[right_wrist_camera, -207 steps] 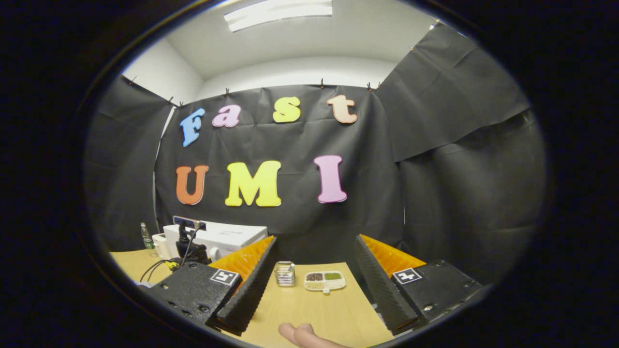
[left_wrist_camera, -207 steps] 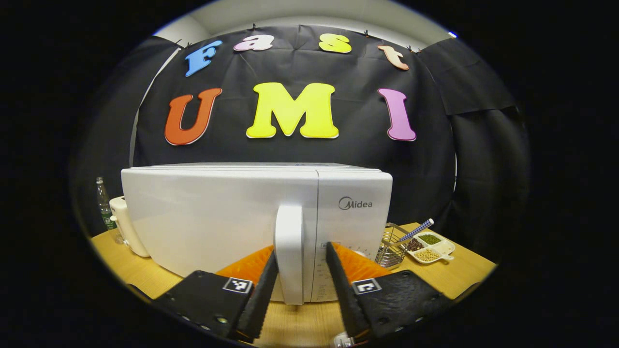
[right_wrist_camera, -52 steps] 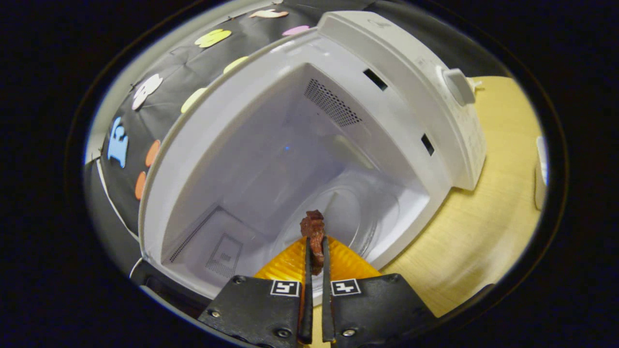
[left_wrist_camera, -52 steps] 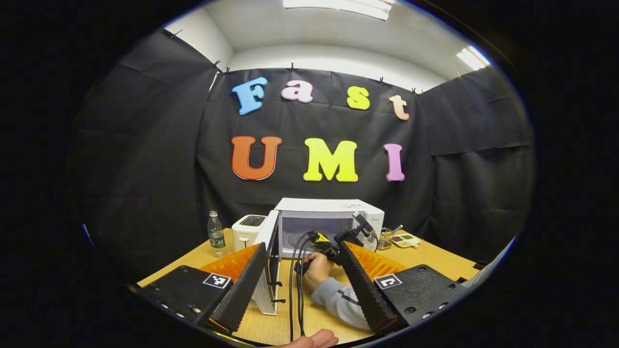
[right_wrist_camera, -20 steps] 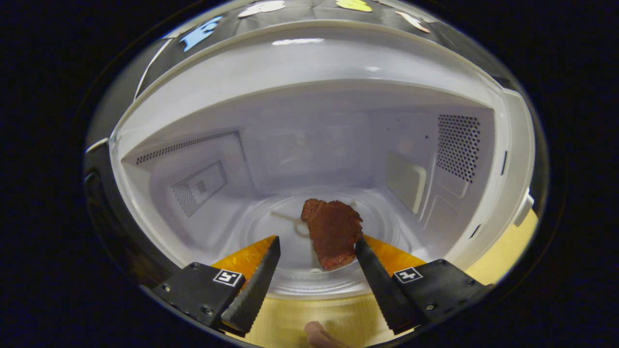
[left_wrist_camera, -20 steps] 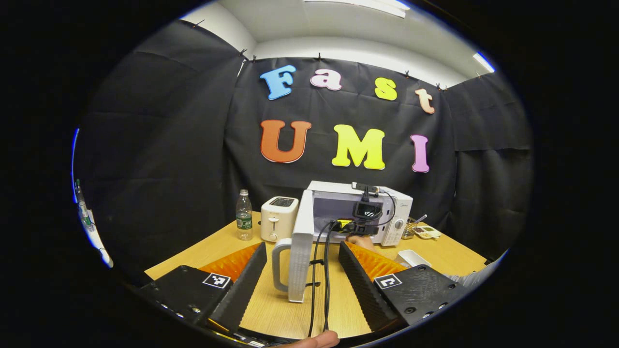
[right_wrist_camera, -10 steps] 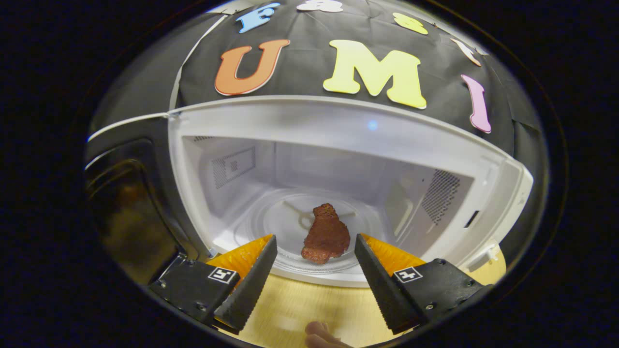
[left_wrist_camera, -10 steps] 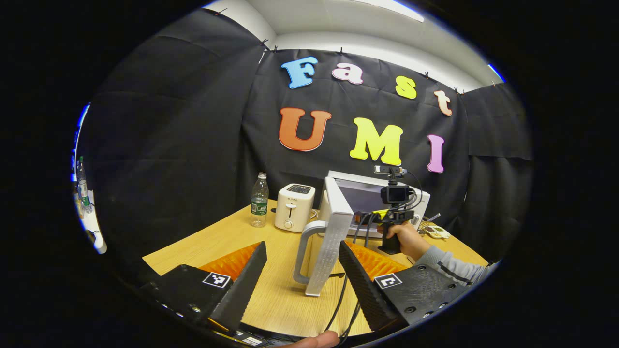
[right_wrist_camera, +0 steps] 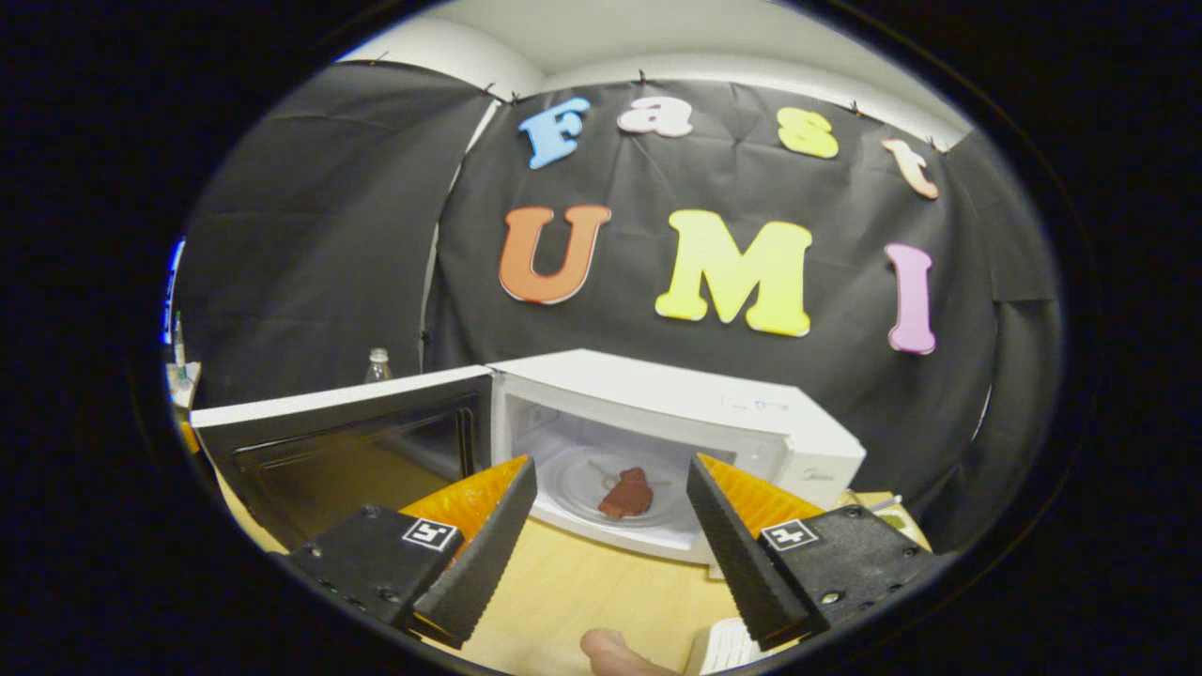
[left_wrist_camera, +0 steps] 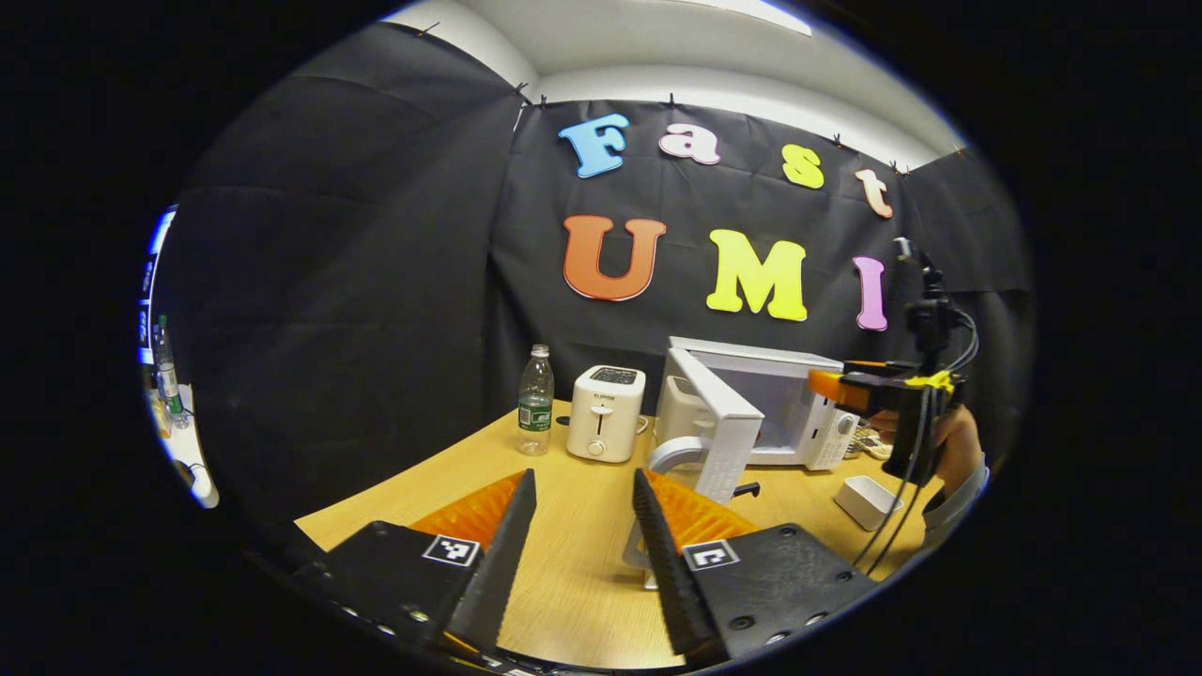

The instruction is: Open the microwave oven with the left hand, put the food in, and close the microwave oven.

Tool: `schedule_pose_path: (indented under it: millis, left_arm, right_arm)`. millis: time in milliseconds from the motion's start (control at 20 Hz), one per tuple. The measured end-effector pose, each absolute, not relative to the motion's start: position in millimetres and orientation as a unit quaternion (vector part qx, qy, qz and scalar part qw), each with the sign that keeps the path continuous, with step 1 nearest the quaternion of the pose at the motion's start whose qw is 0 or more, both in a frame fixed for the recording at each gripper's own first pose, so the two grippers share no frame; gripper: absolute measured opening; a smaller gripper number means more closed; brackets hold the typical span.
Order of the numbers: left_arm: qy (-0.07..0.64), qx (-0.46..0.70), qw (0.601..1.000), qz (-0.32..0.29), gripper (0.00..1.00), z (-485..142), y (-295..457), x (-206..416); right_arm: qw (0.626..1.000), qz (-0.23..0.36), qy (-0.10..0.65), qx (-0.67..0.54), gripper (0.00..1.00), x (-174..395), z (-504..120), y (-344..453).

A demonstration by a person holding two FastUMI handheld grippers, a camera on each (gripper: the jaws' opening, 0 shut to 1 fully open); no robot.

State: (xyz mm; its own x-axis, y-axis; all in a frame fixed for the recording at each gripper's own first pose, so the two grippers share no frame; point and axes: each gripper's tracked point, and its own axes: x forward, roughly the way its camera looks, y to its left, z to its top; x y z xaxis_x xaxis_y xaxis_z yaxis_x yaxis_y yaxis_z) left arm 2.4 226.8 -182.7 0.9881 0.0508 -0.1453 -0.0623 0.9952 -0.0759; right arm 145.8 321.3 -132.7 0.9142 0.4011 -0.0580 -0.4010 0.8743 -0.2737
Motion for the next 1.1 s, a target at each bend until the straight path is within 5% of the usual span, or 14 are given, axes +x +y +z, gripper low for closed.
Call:
schedule_pose_path:
  millis: [100, 150, 500, 1100]
  left_arm:
    - [0.058, -0.032, 0.998, 0.011, 0.25, -177.1, 219.5, 6.0]
    - [0.059, -0.025, 0.998, 0.003, 0.01, -180.4, 218.2, 9.4]
    - [0.06, -0.002, 0.998, 0.004, 0.0, -200.7, 229.4, 42.2]
    - [0.079, -0.014, 0.995, -0.063, 0.0, -229.3, 171.9, 82.3]
  right_arm:
    - [0.968, 0.209, -0.028, -0.138, 0.96, 111.6, -117.4, 300.4]
    - [0.968, 0.208, -0.034, -0.137, 0.96, 95.9, -111.4, 290.2]
    - [0.968, 0.22, -0.088, -0.086, 0.96, 5.2, -54.4, 227.3]
    - [0.975, 0.165, -0.09, -0.121, 0.96, -15.3, -35.3, 155.7]
